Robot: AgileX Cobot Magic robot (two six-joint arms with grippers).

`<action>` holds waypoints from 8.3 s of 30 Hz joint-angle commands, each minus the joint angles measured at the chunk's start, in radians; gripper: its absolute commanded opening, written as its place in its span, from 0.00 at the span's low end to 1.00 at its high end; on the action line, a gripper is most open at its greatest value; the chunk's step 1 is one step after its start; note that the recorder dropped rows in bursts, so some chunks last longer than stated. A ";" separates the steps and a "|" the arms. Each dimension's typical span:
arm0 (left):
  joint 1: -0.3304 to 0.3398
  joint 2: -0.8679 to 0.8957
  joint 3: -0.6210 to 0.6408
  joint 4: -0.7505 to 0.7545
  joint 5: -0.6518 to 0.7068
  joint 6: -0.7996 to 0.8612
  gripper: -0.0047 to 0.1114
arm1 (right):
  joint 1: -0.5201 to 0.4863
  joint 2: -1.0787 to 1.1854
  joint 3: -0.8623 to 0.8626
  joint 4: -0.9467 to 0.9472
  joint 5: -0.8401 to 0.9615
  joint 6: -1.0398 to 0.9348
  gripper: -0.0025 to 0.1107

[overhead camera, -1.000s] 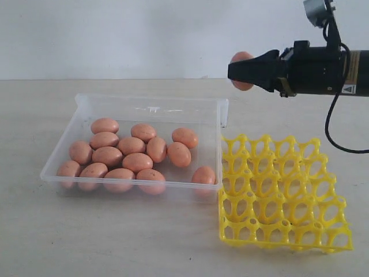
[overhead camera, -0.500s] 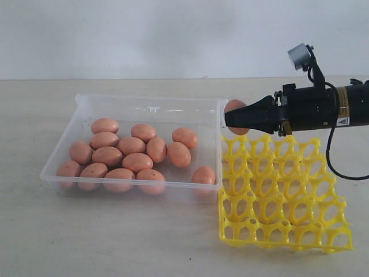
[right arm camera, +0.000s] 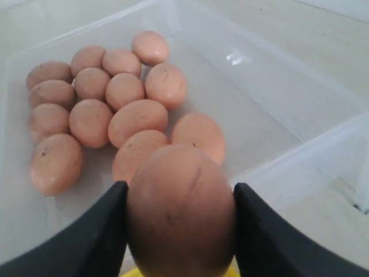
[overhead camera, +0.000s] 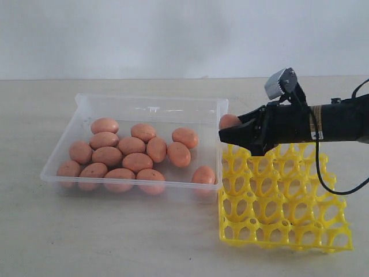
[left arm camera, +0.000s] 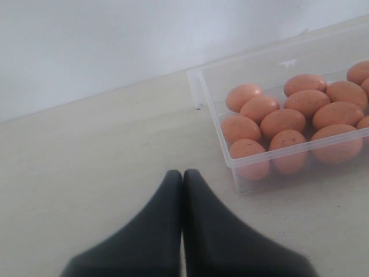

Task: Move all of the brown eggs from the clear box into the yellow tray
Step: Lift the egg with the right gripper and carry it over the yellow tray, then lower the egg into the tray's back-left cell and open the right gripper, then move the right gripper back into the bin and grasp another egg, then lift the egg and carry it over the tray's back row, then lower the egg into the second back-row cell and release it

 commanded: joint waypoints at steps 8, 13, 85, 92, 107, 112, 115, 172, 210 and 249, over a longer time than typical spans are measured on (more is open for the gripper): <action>-0.003 -0.002 -0.001 -0.008 -0.007 0.000 0.00 | 0.068 0.015 -0.004 0.083 0.057 -0.171 0.02; -0.003 -0.002 -0.001 -0.008 -0.007 0.000 0.00 | 0.066 0.015 -0.004 0.082 0.036 -0.136 0.02; -0.003 -0.002 -0.001 -0.008 -0.007 0.000 0.00 | 0.017 -0.091 -0.004 0.186 -0.100 0.046 0.44; -0.003 -0.002 -0.001 -0.008 -0.007 0.000 0.00 | 0.031 -0.234 -0.004 0.189 -0.142 0.122 0.02; -0.003 -0.002 -0.001 -0.008 -0.007 0.000 0.00 | 0.597 -0.323 -0.076 0.080 1.423 0.028 0.02; -0.003 -0.002 -0.001 -0.008 -0.007 0.000 0.00 | 0.647 -0.311 -0.271 0.743 1.426 -0.533 0.02; -0.003 -0.002 -0.001 -0.008 -0.007 0.000 0.00 | 0.623 -0.222 -0.469 1.268 1.681 -0.975 0.02; -0.003 -0.002 -0.001 -0.008 -0.007 0.000 0.00 | 0.584 0.341 -1.003 1.390 2.057 -0.799 0.02; -0.003 -0.002 -0.001 -0.008 -0.007 0.000 0.00 | -0.196 -0.208 -0.026 -0.233 -0.206 0.648 0.02; -0.003 -0.002 -0.001 -0.008 -0.007 0.000 0.00 | -0.060 -0.006 -0.024 -0.029 0.217 0.217 0.02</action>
